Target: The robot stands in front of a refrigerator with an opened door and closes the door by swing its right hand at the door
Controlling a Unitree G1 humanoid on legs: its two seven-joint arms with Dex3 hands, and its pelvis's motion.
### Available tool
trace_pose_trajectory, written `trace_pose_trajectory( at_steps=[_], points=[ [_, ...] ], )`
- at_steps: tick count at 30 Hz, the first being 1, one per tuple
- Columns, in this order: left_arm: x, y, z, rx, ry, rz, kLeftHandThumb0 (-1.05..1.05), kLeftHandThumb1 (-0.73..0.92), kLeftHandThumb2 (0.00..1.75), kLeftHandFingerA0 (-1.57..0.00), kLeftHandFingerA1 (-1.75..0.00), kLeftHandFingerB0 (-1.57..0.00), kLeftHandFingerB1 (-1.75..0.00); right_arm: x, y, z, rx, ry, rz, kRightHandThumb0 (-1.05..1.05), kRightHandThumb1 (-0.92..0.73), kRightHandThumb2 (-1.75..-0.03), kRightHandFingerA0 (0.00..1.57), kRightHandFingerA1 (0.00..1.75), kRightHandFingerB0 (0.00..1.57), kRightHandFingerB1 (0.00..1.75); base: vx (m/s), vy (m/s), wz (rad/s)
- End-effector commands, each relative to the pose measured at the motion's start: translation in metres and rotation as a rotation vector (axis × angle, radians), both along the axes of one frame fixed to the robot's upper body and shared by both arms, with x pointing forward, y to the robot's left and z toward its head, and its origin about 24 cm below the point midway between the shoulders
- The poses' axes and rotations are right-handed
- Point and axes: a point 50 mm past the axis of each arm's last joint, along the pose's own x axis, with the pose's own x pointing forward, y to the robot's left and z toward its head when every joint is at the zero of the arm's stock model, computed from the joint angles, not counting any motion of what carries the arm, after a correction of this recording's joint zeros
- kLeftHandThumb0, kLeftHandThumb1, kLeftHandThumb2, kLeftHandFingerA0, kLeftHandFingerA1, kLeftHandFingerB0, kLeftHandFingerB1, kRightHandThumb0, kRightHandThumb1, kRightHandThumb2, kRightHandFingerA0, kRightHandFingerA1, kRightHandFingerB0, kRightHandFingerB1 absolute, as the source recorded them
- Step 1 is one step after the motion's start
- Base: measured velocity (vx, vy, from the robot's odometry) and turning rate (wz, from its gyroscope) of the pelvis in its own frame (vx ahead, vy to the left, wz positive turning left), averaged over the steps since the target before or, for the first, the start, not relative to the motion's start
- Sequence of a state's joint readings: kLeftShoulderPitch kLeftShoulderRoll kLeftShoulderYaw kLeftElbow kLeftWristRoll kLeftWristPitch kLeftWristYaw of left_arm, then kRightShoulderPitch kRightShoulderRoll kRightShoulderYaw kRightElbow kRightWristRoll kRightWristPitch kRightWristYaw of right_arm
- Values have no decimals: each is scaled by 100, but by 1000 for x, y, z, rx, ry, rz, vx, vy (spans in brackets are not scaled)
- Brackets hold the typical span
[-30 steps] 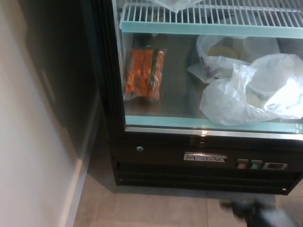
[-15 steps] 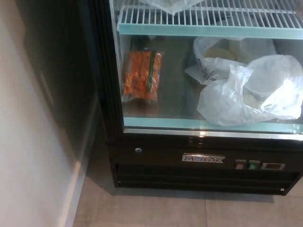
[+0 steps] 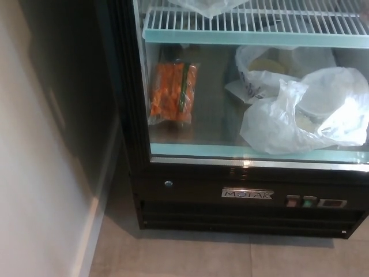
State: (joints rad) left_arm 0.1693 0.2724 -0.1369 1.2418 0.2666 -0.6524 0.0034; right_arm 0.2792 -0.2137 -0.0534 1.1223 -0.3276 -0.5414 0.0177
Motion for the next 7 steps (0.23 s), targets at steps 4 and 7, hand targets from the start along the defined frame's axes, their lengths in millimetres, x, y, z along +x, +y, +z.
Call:
trace_pose_trajectory(
  at_steps=[4, 7],
  points=[
    [-5, 11, 0, 36, 41, 18, -72, 70, 102, -37, -51, -24, -43, 0, 2, 0, 12, -30, -6, -64, -77, -63, 31, 33, 24, 29, 0, 0, 0],
    [-6, 12, 1, 43, 45, 18, -72, 70, 102, -37, -51, -23, -43, -1, 3, 0, 4, -28, 0, -65, -76, -63, 32, 34, 25, 30, 0, 0, 0]
  ],
)
